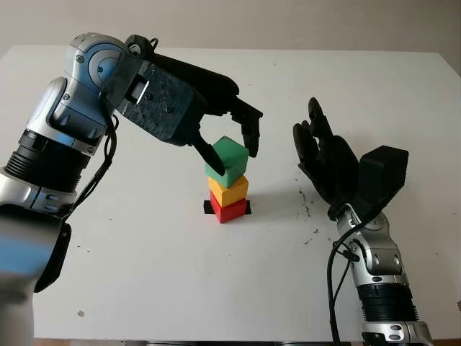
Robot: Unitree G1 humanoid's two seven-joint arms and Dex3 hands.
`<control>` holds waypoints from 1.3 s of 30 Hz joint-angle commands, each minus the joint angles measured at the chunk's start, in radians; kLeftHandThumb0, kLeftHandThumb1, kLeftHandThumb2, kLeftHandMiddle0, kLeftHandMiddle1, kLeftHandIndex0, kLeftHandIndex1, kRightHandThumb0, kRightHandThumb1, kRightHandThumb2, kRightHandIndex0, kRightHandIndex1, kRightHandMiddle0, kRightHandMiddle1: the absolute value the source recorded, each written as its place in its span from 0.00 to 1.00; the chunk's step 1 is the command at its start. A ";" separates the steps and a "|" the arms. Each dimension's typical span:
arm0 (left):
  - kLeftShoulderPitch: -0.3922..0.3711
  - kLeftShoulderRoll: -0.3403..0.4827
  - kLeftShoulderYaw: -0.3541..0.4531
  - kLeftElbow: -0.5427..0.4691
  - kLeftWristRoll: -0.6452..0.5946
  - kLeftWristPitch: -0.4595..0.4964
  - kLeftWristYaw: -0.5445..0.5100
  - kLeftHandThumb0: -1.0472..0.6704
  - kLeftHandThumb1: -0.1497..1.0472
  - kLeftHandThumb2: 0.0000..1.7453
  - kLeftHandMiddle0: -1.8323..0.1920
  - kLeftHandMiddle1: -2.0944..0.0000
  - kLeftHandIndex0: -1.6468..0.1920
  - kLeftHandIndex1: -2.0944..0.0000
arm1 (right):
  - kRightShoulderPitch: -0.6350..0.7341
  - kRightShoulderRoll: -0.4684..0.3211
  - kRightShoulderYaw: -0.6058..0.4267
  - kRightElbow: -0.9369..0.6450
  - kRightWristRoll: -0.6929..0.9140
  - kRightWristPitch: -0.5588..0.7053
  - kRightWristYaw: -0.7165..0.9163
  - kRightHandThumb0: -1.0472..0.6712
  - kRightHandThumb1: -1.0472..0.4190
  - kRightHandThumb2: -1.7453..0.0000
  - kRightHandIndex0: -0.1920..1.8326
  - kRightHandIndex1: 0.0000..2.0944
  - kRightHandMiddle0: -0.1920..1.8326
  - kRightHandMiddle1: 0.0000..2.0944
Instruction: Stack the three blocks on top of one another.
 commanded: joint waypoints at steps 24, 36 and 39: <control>0.356 -0.042 0.575 -0.216 -0.471 0.458 0.473 0.11 1.00 0.36 1.00 1.00 1.00 1.00 | -0.006 0.001 -0.022 -0.012 0.025 -0.017 0.020 0.19 0.00 0.72 0.00 0.00 0.00 0.00; 0.741 -0.286 0.665 -0.144 -0.529 0.169 0.778 0.16 1.00 0.39 1.00 1.00 1.00 1.00 | -0.014 0.006 -0.028 -0.012 0.027 -0.013 -0.006 0.20 0.00 0.72 0.00 0.00 0.00 0.00; 0.795 -0.318 0.645 -0.119 -0.514 0.115 0.804 0.15 1.00 0.39 1.00 1.00 1.00 1.00 | -0.017 0.013 -0.027 -0.002 0.029 -0.021 -0.012 0.19 0.00 0.72 0.00 0.00 0.00 0.00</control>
